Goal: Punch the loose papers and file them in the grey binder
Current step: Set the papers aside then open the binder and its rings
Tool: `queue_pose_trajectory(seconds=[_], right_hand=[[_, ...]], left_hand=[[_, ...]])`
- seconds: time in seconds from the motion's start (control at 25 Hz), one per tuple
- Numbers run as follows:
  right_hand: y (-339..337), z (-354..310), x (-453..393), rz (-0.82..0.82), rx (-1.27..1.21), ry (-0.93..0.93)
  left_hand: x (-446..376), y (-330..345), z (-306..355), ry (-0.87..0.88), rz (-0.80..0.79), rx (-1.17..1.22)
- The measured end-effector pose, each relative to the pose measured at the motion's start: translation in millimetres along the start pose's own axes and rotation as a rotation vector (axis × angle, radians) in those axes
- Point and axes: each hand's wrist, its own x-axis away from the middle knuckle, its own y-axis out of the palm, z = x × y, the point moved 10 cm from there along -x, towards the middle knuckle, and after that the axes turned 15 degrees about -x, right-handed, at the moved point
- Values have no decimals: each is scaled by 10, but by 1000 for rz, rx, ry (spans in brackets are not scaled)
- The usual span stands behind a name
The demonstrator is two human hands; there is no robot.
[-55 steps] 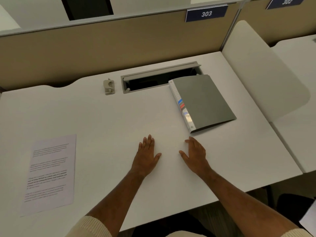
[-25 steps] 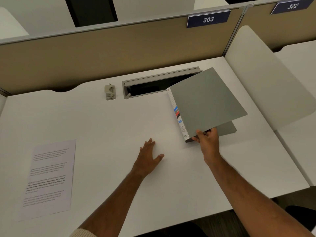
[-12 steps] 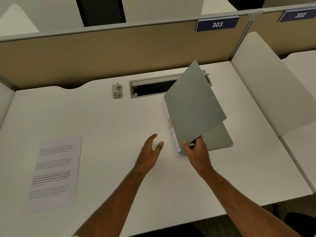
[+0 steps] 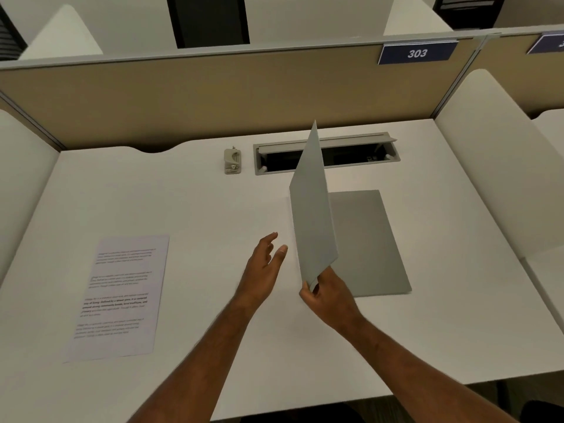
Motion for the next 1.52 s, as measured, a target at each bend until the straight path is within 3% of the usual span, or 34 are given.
queue_pose_trajectory(seconds=[0.28, 0.48, 0.64, 0.88, 1.08, 1.24, 1.44, 1.52], right_hand=[[560, -334, 78, -182, 56, -127], [903, -541, 125, -278, 90, -178], [1182, -652, 151, -334, 97, -207], [1525, -838, 168, -430, 38, -281], [1502, -719, 55, -515, -17, -194], [1176, -399, -212, -342, -102, -62], [860, -25, -397, -222, -28, 61], [830, 42, -423, -219, -18, 68]], left_hand=[[99, -685, 64, -23, 91, 264], [169, -1094, 120, -43, 51, 387], [261, -1454, 37, -103, 56, 357], [423, -1945, -302, -192, 198, 234], [474, -2200, -623, -229, 258, 176], [454, -2348, -855, -189, 319, -55], [533, -2422, -973, -132, 578, -855], [527, -2286, -972, -56, 600, -1010]])
